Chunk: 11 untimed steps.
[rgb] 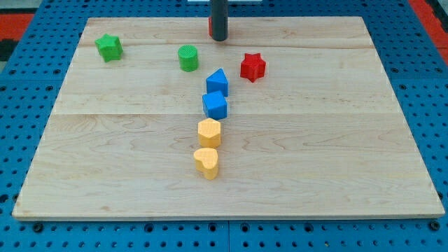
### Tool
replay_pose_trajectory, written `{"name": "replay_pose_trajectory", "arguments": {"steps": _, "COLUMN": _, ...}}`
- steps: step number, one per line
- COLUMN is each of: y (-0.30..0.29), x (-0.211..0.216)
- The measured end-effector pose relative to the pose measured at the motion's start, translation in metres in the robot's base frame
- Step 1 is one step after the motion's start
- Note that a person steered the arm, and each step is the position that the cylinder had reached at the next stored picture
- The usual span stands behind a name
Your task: Push the red star into the red circle
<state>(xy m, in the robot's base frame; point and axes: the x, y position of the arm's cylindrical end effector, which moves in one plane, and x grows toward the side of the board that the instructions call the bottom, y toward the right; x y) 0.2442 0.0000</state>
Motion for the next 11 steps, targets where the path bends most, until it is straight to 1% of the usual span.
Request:
{"name": "replay_pose_trajectory", "arguments": {"steps": 1, "y": 0.068, "x": 0.015}}
{"name": "replay_pose_trajectory", "arguments": {"steps": 2, "y": 0.129, "x": 0.061}}
{"name": "replay_pose_trajectory", "arguments": {"steps": 3, "y": 0.134, "x": 0.105}}
{"name": "replay_pose_trajectory", "arguments": {"steps": 4, "y": 0.093, "x": 0.121}}
{"name": "replay_pose_trajectory", "arguments": {"steps": 5, "y": 0.063, "x": 0.114}}
{"name": "replay_pose_trajectory", "arguments": {"steps": 7, "y": 0.046, "x": 0.072}}
{"name": "replay_pose_trajectory", "arguments": {"steps": 9, "y": 0.029, "x": 0.039}}
{"name": "replay_pose_trajectory", "arguments": {"steps": 10, "y": 0.015, "x": 0.031}}
{"name": "replay_pose_trajectory", "arguments": {"steps": 11, "y": 0.015, "x": 0.047}}
